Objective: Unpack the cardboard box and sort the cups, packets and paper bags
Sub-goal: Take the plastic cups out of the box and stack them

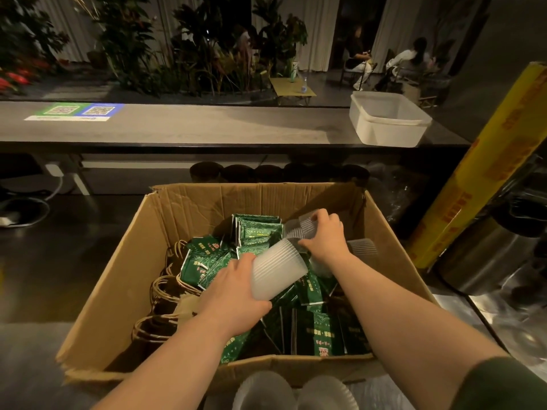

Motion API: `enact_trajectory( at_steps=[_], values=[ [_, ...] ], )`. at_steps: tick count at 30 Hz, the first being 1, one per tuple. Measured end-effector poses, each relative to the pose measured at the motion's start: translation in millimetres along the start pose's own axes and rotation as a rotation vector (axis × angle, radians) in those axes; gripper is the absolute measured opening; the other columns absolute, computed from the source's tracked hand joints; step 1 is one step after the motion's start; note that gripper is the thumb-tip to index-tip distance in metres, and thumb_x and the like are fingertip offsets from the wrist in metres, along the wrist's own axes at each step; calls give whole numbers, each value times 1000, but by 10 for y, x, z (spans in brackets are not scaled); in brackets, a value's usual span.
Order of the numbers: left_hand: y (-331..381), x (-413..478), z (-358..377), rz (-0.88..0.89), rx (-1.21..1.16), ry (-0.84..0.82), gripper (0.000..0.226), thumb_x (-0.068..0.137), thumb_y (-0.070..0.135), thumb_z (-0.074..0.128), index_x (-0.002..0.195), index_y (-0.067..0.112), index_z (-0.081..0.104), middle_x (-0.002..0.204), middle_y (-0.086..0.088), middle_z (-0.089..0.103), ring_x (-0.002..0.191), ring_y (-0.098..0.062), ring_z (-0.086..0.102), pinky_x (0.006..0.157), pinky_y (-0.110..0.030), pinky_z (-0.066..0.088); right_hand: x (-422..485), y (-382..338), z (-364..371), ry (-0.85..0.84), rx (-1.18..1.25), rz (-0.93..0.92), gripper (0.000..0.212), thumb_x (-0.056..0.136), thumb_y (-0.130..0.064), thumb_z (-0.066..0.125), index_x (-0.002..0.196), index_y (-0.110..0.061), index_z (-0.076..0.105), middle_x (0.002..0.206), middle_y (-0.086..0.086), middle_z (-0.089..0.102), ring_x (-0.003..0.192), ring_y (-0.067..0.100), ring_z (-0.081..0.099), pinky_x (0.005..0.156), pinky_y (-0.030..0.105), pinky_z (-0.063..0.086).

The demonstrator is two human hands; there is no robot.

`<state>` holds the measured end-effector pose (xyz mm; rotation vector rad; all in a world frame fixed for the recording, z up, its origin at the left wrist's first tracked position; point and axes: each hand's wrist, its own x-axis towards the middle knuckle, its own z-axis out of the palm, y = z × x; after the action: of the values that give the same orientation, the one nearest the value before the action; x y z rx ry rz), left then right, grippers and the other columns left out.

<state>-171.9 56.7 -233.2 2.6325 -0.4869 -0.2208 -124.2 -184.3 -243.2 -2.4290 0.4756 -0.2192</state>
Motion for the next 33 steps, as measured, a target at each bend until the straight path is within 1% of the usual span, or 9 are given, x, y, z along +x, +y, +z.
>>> enact_trajectory(
  at_steps=[4,9,11,15,21,27,29,31,33],
  values=[
    [3,-6,-6,-4,-9,3,79,75,49,78,136,37,29,120,9,45,107,-16,49,90,-41,51,-22,-9,-156,87,70,15,61,81,-22,85,128,-19,48,128,5,48,120,22,46,101,37,47],
    [5,-17,-13,-10,-22,6,80,76,48,78,137,36,29,122,8,44,107,-17,48,89,-41,51,-60,-145,-474,205,350,15,30,99,-16,61,127,-23,51,130,3,53,112,18,58,95,41,58],
    [-1,-12,-22,-10,-41,18,79,76,47,79,137,35,30,121,8,44,106,-17,48,88,-40,50,-137,-203,-534,144,516,41,13,105,-21,53,116,-24,57,120,2,61,107,19,64,86,44,62],
    [30,-10,-26,10,-82,42,80,73,46,80,136,36,31,121,10,43,106,-15,48,87,-40,49,-336,-235,-587,-125,798,205,14,103,-25,59,110,-18,69,118,6,64,104,24,65,65,34,59],
    [46,-30,-21,46,-134,79,81,73,42,81,138,38,31,123,12,43,106,-12,47,84,-34,44,-357,-117,-549,-463,803,338,21,103,-18,57,110,-12,76,102,10,63,73,15,45,57,24,30],
    [23,1,-19,15,-98,64,86,74,45,80,141,38,28,126,11,42,108,-13,46,89,-38,47,-379,-198,-326,-576,400,173,39,103,-37,57,93,-4,74,71,0,54,48,4,37,46,18,29],
    [4,7,-26,-20,-69,63,83,75,45,79,141,36,29,126,9,43,109,-15,46,88,-37,47,-320,-267,-231,-397,320,105,43,107,-40,46,95,-7,71,76,3,59,55,4,51,54,18,43],
    [-26,9,-36,-66,-38,63,81,77,44,78,140,34,30,126,6,45,110,-17,47,89,-37,48,-170,-277,-171,-164,109,-2,36,109,-33,43,123,-13,68,110,8,68,98,16,64,89,36,54],
    [-38,22,-39,-90,-8,55,80,77,43,79,140,33,31,126,5,46,111,-17,48,91,-38,50,-23,-277,-167,-130,-98,-81,41,109,-25,43,147,-14,51,146,9,53,136,28,46,115,47,38]
  ],
)
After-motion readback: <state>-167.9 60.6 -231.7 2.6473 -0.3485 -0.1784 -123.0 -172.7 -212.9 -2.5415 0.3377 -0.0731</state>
